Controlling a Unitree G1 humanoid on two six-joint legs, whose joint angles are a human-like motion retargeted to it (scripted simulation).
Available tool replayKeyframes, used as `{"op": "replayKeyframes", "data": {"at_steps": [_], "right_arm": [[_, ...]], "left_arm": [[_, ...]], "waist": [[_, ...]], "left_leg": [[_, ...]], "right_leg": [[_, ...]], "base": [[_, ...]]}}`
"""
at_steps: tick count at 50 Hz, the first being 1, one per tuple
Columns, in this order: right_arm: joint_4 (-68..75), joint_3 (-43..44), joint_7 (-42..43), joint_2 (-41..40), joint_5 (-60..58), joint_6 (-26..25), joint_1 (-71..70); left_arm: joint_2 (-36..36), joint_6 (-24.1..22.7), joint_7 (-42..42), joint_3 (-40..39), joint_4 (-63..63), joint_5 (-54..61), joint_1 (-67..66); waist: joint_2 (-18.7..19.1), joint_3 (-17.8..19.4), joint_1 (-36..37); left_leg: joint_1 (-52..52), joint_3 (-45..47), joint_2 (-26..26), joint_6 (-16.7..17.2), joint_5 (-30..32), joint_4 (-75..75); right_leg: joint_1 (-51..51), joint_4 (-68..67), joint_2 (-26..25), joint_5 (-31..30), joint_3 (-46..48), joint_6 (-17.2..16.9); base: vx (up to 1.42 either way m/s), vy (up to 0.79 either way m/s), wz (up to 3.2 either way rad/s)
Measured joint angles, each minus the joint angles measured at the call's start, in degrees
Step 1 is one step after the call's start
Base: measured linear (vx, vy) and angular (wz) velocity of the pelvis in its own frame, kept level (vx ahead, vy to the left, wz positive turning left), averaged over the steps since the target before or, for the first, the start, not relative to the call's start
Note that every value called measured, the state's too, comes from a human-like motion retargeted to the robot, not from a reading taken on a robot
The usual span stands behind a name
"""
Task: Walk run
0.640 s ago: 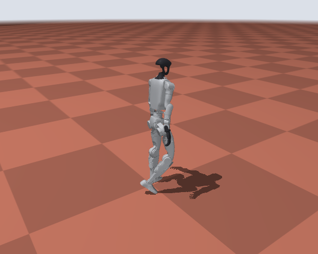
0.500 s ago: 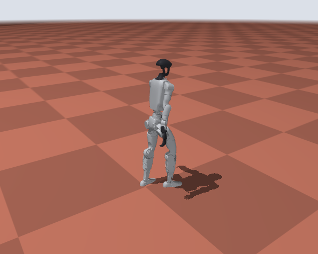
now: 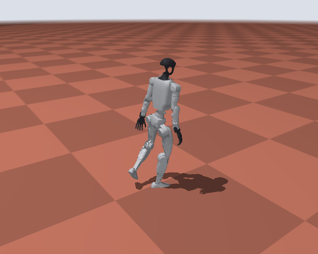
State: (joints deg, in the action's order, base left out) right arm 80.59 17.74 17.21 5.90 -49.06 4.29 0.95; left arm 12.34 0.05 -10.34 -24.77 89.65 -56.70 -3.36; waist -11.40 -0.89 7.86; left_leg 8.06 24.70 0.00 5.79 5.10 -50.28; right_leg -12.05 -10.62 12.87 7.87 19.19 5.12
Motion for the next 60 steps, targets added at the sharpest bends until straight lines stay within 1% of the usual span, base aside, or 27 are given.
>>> {"op": "replayKeyframes", "data": {"at_steps": [3, 5, 7, 10, 13, 15, 17, 20, 22, 23, 25, 28, 30, 32, 35, 38, 40, 42, 45, 47, 50, 52, 54, 55, 56, 58, 60], "right_arm": [[-1.6, 0.0, 1.7, 0.3, 2.4, -0.7, -5.1], [-2.6, -0.8, 2.2, 0.7, 4.2, -0.6, -7.9], [-4.0, -1.3, 1.5, 1.1, 4.5, -0.4, -10.3], [-6.3, -1.6, 0.6, 1.2, 4.1, -0.1, -12.9], [-7.8, -1.7, 0.8, 1.4, 4.3, 0.3, -14.0], [-8.1, -2.0, 1.0, 1.1, 4.5, 0.4, -14.2], [-7.4, -2.4, 0.7, 0.8, 4.6, 0.8, -13.7], [-4.7, -2.4, -0.8, 1.0, 4.4, 1.0, -11.8], [-1.9, -2.0, -2.3, 1.1, 2.6, 0.6, -10.0], [-0.4, -2.2, -2.8, 1.0, 1.4, 0.2, -8.9], [2.4, -2.3, -2.9, 0.6, -0.7, -0.7, -6.5], [5.9, -2.0, -2.0, 0.8, -3.3, -2.2, -2.8], [6.9, -1.2, -0.3, 0.4, -5.9, -4.3, -1.0], [7.4, -1.1, 2.5, 0.4, -6.2, -6.2, 0.4], [8.4, -0.1, 4.8, 0.4, -3.8, -6.8, 1.7], [8.8, 1.2, 4.4, 0.7, -0.9, -5.3, 3.2], [8.8, 1.5, 3.6, 0.8, 0.4, -4.7, 4.1], [9.0, 1.6, 3.4, 1.0, 0.7, -4.9, 4.8], [10.0, 2.0, 4.1, 1.2, -0.2, -6.2, 5.0], [10.6, 2.5, 4.7, 1.1, -0.6, -6.8, 4.9], [10.9, 3.0, 4.2, 1.0, -0.3, -6.8, 4.2], [10.5, 3.2, 3.6, 1.0, 0.0, -6.6, 3.7], [9.9, 3.3, 3.2, 0.9, 0.1, -6.1, 3.5], [9.6, 3.4, 2.9, 0.8, 0.2, -5.8, 3.5], [9.4, 3.9, 2.9, 0.7, 0.1, -5.7, 3.2], [9.0, 3.8, 3.1, 0.5, 0.5, -5.5, 2.6], [8.6, 2.0, 3.3, 0.7, 1.7, -5.1, 2.4]], "left_arm": [[-0.4, -0.4, 0.7, -1.7, 0.6, 2.3, -1.3], [-1.0, -1.1, 0.5, -3.0, -0.2, 2.3, -2.6], [-1.7, -2.0, 0.3, -3.3, -1.4, 1.6, -3.4], [-2.4, -3.0, 0.9, -2.8, -2.4, 0.4, -3.5], [-3.0, -2.6, 0.8, -1.7, -2.5, -1.1, -2.3], [-3.1, -1.7, -0.2, -0.9, -2.7, -2.0, -1.4], [-2.7, 0.1, -0.8, 0.2, -3.0, -2.9, -0.5], [-2.1, 1.5, -0.2, 2.6, -3.5, -5.1, 0.4], [-2.0, 1.5, 0.1, 3.1, -3.8, -7.1, 0.6], [-1.7, 1.7, 0.1, 3.2, -3.8, -7.5, 0.7], [-1.1, 2.3, 0.0, 3.5, -3.7, -7.3, 0.9], [-0.8, 1.8, -0.9, 4.4, -3.9, -5.7, 1.7], [-0.4, 0.6, -1.9, 4.1, -4.7, -4.0, 2.3], [0.4, -0.8, -1.8, 3.8, -5.7, -1.7, 3.1], [1.7, -2.8, 0.2, 4.3, -6.8, 2.0, 5.7], [2.5, -4.6, 0.7, 5.4, -8.2, 4.9, 8.6], [3.0, -6.0, -0.5, 5.9, -9.5, 6.0, 10.5], [3.4, -7.5, -2.0, 6.4, -11.1, 6.5, 11.9], [4.0, -9.5, -3.6, 7.3, -14.3, 7.2, 13.2], [4.1, -10.8, -3.4, 7.9, -15.9, 7.4, 13.5], [3.5, -12.2, -2.2, 8.3, -17.2, 7.4, 12.9], [2.6, -12.3, -1.6, 7.9, -16.8, 6.7, 11.5], [2.0, -11.6, -1.6, 7.2, -15.4, 5.1, 9.6], [1.7, -11.0, -1.6, 6.8, -14.5, 3.9, 8.6], [1.3, -10.3, -1.4, 6.5, -13.3, 2.3, 7.8], [0.2, -8.5, -0.6, 5.7, -10.9, -0.5, 5.9], [-0.4, -6.5, 0.0, 5.0, -7.9, -2.7, 4.2]], "waist": [[1.2, 0.2, 1.6], [2.4, -0.3, 2.3], [3.9, -0.4, 3.1], [5.7, 0.2, 4.8], [6.0, 0.9, 7.0], [5.6, 1.0, 7.5], [5.1, 0.7, 7.4], [4.5, -0.3, 7.9], [3.8, -0.7, 9.1], [3.5, -0.7, 9.7], [3.7, -1.3, 9.3], [6.7, -3.0, 8.3], [8.5, -3.2, 7.6], [9.3, -3.2, 6.4], [9.2, -2.5, 4.1], [9.1, -1.7, 1.6], [8.8, -1.1, 0.0], [8.3, -0.4, -1.2], [6.9, 0.8, -2.7], [6.9, 0.7, -3.0], [7.2, 0.6, -3.1], [7.6, 0.0, -3.8], [7.9, -0.8, -5.4], [8.1, -1.1, -6.0], [8.7, -1.1, -6.2], [8.7, -0.9, -5.8], [6.4, -1.0, -4.2]], "left_leg": [[7.3, 0.6, 3.4, 0.1, -3.0, -0.1], [12.1, 0.9, 5.1, -0.2, -5.3, 3.2], [16.0, 1.0, 6.2, -1.5, -7.1, 9.3], [20.1, -0.9, 5.5, -2.5, -7.3, 22.9], [23.7, -3.6, 4.1, -3.4, -5.0, 34.2], [25.9, -4.3, 3.2, -2.4, -4.4, 38.7], [27.2, -4.9, 2.0, -4.6, -5.2, 39.4], [27.0, -5.5, 1.2, -9.4, -2.5, 35.4], [26.2, -4.3, 2.5, -10.4, -3.0, 32.7], [25.7, -3.3, 3.2, -10.5, -4.5, 31.0], [24.1, -6.6, 3.3, -9.9, -7.7, 29.1], [17.9, -5.3, 5.5, -10.5, -10.4, 32.2], [14.1, -4.7, 7.6, -10.0, -11.9, 33.6], [10.8, -3.6, 8.0, -10.0, -13.3, 35.2], [6.1, -2.6, 5.9, -10.4, -13.7, 39.5], [2.1, -3.3, 3.4, -10.2, -14.5, 42.7], [-0.6, -3.6, 1.7, -10.0, -15.4, 44.4], [-3.4, -4.1, -0.1, -9.7, -16.5, 45.6], [-8.0, -4.7, -2.9, -8.8, -18.4, 47.3], [-10.5, -5.0, -3.3, -7.8, -19.6, 48.1], [-13.5, -5.0, -3.4, -6.4, -21.7, 47.9], [-15.0, -5.2, -3.5, -5.4, -22.3, 47.0], [-16.6, -6.5, -3.8, -4.3, -21.1, 45.4], [-17.3, -7.1, -3.8, -3.8, -19.6, 44.4], [-17.4, -8.0, -3.3, -3.2, -16.7, 42.5], [-17.1, -8.3, -3.3, -2.3, -8.6, 37.7], [-15.5, -6.3, -4.5, -3.1, 1.6, 30.7]], "right_leg": [[3.5, 3.4, -2.6, 0.7, 0.3, -0.5], [5.5, 5.5, -4.7, 1.4, 0.3, -0.9], [7.8, 7.2, -7.0, 2.4, 0.4, -1.1], [11.4, 8.8, -9.8, 4.3, 0.0, -1.6], [14.3, 9.2, -10.7, 6.7, -1.0, -2.7], [15.7, 8.8, -10.4, 8.0, -1.2, -3.7], [16.9, 8.2, -10.0, 9.4, -0.8, -4.7], [18.8, 6.5, -9.4, 11.1, -0.4, -7.0], [19.9, 4.3, -8.4, 9.7, -1.9, -9.5], [20.2, 2.5, -7.8, 7.9, -3.4, -10.8], [19.9, -2.3, -7.5, 1.3, -4.7, -12.3], [16.2, -14.2, -8.8, -12.1, -4.7, -10.6], [12.0, -25.0, -8.8, -15.3, -4.0, -9.0], [6.7, -34.6, -6.6, -10.0, -2.4, -8.4], [-2.4, -43.2, -3.7, -3.7, -0.8, -7.4], [-9.2, -40.4, -1.9, -0.3, 2.2, -6.9], [-12.4, -33.7, -1.0, 1.0, 4.7, -5.9], [-14.4, -23.5, -0.9, 1.5, 6.8, -4.6], [-17.3, -7.7, -2.8, 1.3, 4.8, -3.9], [-19.6, -1.6, -4.7, 1.0, 1.3, -4.1], [-21.5, 0.3, -6.0, 1.3, -0.4, -3.1], [-21.6, -3.2, -5.9, -1.4, -1.2, 0.5], [-20.7, -6.0, -4.7, -4.7, 0.1, 1.1], [-20.2, -7.6, -4.0, -5.9, 0.9, 1.2], [-20.1, -10.1, -3.4, -5.3, 0.4, 1.6], [-17.9, -11.8, -3.1, -3.3, -2.0, 1.5], [-13.3, -9.7, -1.2, -1.2, -1.1, 1.5]], "base": [[0.53, 0.02, -0.22], [0.6, 0.05, -0.33], [0.46, 0.07, -0.29], [0.49, 0.06, -0.35], [0.6, 0.11, -0.39], [0.59, 0.1, -0.2], [0.59, 0.09, 0.01], [0.88, 0.22, -0.05], [0.84, 0.21, -0.58], [0.91, 0.23, -0.73], [0.97, 0.27, -0.39], [0.82, 0.25, -0.2], [0.73, 0.19, -0.64], [0.62, 0.15, -0.6], [0.5, 0.12, -0.05], [0.49, 0.12, 0.36], [0.58, 0.1, 0.35], [0.59, 0.07, 0.36], [0.76, 0.03, 0.33], [0.63, 0.04, 0.19], [0.76, 0.03, 0.07], [0.84, 0.02, 0.22], [0.89, -0.02, 0.53], [0.88, -0.04, 0.58], [0.85, -0.03, 0.52], [0.9, -0.04, 0.14], [0.86, -0.06, -0.24]]}}
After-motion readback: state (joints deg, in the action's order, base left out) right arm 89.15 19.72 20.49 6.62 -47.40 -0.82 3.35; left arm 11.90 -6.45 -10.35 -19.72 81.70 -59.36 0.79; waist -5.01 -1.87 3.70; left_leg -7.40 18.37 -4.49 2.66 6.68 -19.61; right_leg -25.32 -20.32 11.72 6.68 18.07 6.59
